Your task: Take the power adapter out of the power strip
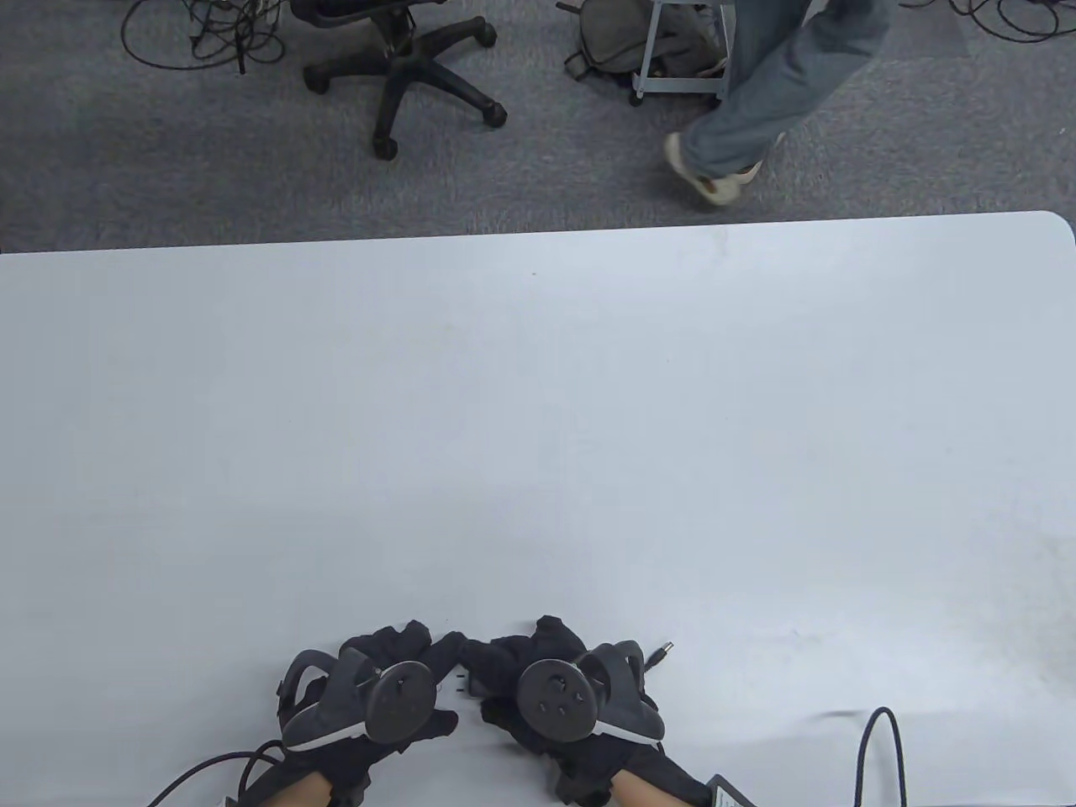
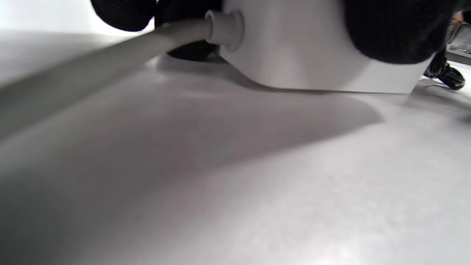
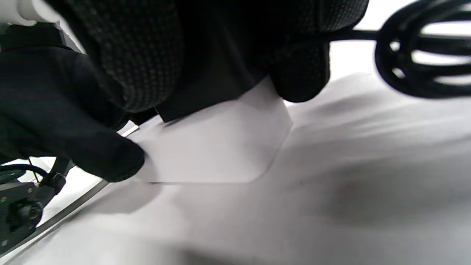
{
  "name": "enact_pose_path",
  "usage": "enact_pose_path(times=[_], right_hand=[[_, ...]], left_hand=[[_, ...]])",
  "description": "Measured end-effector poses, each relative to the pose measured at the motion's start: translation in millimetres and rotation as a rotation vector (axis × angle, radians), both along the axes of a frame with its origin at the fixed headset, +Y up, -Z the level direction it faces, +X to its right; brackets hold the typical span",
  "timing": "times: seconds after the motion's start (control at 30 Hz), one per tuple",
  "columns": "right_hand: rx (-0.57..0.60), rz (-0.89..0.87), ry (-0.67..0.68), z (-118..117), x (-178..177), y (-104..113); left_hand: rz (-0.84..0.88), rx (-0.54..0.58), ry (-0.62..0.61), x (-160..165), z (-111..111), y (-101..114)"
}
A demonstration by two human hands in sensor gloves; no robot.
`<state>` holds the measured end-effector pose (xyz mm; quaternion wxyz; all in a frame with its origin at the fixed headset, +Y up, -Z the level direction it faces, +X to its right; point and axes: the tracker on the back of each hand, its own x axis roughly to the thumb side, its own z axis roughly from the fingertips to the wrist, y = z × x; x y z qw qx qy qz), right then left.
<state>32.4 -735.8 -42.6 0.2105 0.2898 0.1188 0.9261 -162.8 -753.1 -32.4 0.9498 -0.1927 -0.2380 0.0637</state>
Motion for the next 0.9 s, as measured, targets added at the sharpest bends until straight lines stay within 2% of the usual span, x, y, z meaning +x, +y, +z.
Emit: enact_pose_path(times=[0.33,0.63,0.9], right_hand=[[-0.097,-0.025,-0.006,-1.4,4.9,-7.6],[-0.081,-0.115,0.001,-2.1,5.0,-9.1],[-0.094,-0.159,-0.006,-6.6,7.8,-8.3]], left_hand=[[0.012,0.008,0.005,3.3,2.2,3.6],[0.009,0.042,0.023,2.5,2.3,5.1],[0.033,-0.001,0.041,1.3,-2.7,3.9]])
